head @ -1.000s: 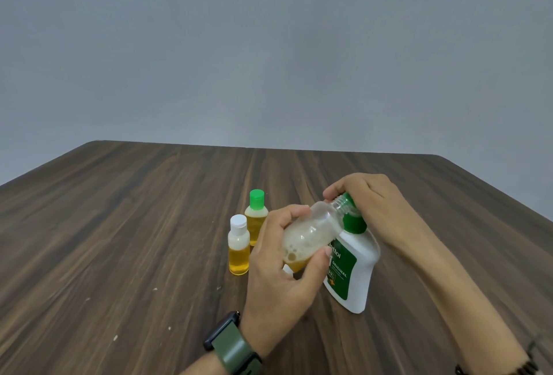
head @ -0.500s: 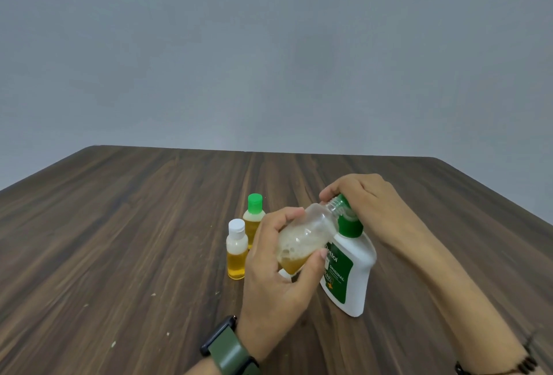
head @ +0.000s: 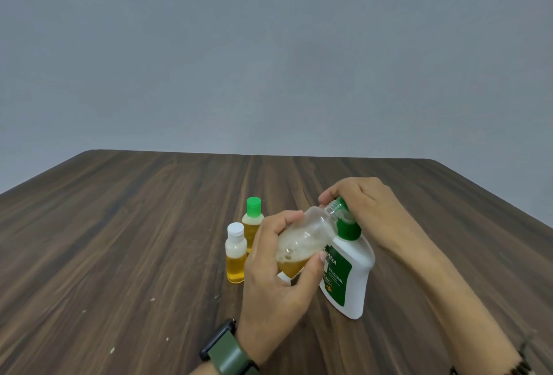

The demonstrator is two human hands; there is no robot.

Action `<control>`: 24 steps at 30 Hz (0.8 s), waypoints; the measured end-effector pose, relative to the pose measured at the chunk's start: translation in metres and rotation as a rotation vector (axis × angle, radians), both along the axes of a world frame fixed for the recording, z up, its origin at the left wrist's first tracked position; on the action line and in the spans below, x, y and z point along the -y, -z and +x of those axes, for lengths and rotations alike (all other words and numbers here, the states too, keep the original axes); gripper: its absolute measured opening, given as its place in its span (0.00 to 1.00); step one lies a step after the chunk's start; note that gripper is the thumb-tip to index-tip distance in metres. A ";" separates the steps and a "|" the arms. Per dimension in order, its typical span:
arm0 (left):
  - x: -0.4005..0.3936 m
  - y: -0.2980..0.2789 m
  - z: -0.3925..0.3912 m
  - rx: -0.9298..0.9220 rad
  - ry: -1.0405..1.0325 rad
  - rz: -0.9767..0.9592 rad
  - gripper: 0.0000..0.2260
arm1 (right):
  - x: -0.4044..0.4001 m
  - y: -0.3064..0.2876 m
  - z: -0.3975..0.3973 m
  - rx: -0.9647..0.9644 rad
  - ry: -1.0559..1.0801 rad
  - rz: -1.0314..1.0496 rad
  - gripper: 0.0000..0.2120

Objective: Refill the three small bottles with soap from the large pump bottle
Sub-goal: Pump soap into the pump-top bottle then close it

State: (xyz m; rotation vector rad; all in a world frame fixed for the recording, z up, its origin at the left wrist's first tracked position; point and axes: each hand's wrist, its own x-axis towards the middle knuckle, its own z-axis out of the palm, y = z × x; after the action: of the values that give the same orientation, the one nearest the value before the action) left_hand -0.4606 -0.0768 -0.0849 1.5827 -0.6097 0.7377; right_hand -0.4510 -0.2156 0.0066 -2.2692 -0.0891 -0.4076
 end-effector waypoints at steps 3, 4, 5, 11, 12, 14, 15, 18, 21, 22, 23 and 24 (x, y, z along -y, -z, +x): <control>0.000 -0.001 -0.001 -0.009 0.014 -0.005 0.19 | -0.001 0.000 -0.001 0.014 0.014 -0.007 0.17; 0.000 -0.001 -0.001 -0.006 0.010 0.000 0.19 | -0.001 0.002 -0.001 0.029 0.021 0.013 0.17; 0.001 -0.001 -0.001 -0.002 0.003 0.003 0.19 | -0.001 0.004 -0.001 0.036 0.025 0.034 0.17; 0.002 0.004 -0.001 -0.009 0.009 -0.007 0.19 | -0.001 0.010 0.000 0.033 0.007 0.069 0.18; 0.001 0.003 0.000 -0.007 0.001 -0.006 0.19 | -0.001 0.006 0.000 0.027 0.002 0.051 0.17; 0.000 0.001 0.000 -0.007 -0.009 -0.015 0.19 | -0.001 0.000 0.001 0.009 -0.009 0.016 0.17; 0.000 0.001 0.000 -0.008 -0.005 -0.022 0.19 | -0.001 -0.002 0.001 0.005 -0.011 0.005 0.17; 0.000 0.001 0.001 -0.008 0.002 -0.017 0.19 | -0.002 0.002 0.002 0.022 -0.005 0.016 0.17; 0.002 0.003 0.000 -0.001 0.007 -0.008 0.19 | -0.001 0.010 0.001 0.029 0.009 0.046 0.17; 0.002 0.004 0.000 -0.001 0.010 -0.011 0.19 | -0.001 0.010 0.000 0.033 0.008 0.046 0.17; 0.002 0.004 0.000 -0.002 0.012 -0.014 0.19 | -0.001 0.009 0.000 0.040 0.005 0.037 0.17; 0.002 0.003 0.000 -0.005 0.010 -0.017 0.19 | -0.001 0.007 0.001 0.042 0.001 0.023 0.17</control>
State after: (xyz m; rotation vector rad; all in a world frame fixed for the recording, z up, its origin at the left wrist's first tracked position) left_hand -0.4603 -0.0787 -0.0882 1.5645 -0.6062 0.7294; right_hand -0.4504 -0.2148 -0.0005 -2.2384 -0.1044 -0.4546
